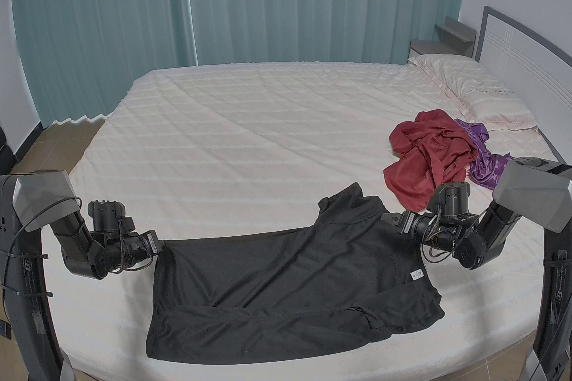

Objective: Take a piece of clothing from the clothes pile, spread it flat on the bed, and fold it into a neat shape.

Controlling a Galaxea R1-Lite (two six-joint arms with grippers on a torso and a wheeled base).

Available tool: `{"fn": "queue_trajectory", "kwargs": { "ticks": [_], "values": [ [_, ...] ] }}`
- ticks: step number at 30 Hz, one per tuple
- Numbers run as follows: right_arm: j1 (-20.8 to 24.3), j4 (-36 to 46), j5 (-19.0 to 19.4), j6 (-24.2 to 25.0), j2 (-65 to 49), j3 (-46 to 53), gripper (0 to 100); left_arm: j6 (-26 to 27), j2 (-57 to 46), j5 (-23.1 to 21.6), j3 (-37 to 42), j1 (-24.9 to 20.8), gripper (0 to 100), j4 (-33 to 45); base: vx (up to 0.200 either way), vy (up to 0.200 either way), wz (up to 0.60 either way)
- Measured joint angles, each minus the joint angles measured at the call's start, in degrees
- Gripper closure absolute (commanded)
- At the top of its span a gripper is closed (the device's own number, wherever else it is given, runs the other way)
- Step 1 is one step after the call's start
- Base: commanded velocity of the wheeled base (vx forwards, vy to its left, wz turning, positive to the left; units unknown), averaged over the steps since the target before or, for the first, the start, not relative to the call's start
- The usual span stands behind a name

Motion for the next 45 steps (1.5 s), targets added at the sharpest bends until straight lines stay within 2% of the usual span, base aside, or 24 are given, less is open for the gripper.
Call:
{"fn": "queue_trajectory", "kwargs": {
  "ticks": [4, 7, 13, 25, 34, 35, 45],
  "values": [
    [-0.07, 0.13, 0.39, -0.11, 0.89, -2.0, 0, -0.34, -0.73, 0.18, -0.18, 0.17, 100, -0.13, 0.0, 0.0, 0.0],
    [-0.1, 0.24, 2.19, -0.13, 1.38, -2.96, 0, -0.32, -1.02, 0.44, -0.24, 0.05, 100, -0.2, 0.0, 0.0, 0.0],
    [-0.02, 1.04, 3.67, -0.95, 2.62, -6.16, 0, -0.35, -1.13, 2.49, -0.85, -0.17, 100, -0.16, 0.0, 0.0, 0.0],
    [-0.13, 6.29, 3.72, -14.35, 8.7, -16.85, 0, -1.17, -1.48, 4.49, -1.18, -1.35, 100, -0.09, 0.0, 0.0, 0.0],
    [0.2, 10.11, 3.73, -18.48, 13.18, -25.78, 0, -2.27, -1.94, 4.73, -0.85, -2.1, 100, -0.05, 0.0, 0.0, 0.0],
    [0.21, 10.9, 3.69, -18.66, 13.68, -26.83, 100, -2.29, -1.96, 4.75, -0.85, -2.12, 100, -0.05, 0.0, 0.0, 0.0],
    [-0.27, 11.08, 3.43, -18.44, 17.23, -31.73, 100, -2.35, -2.32, 5.69, -0.9, -2.17, 100, -0.02, 0.0, 0.0, 0.0]
  ]
}}
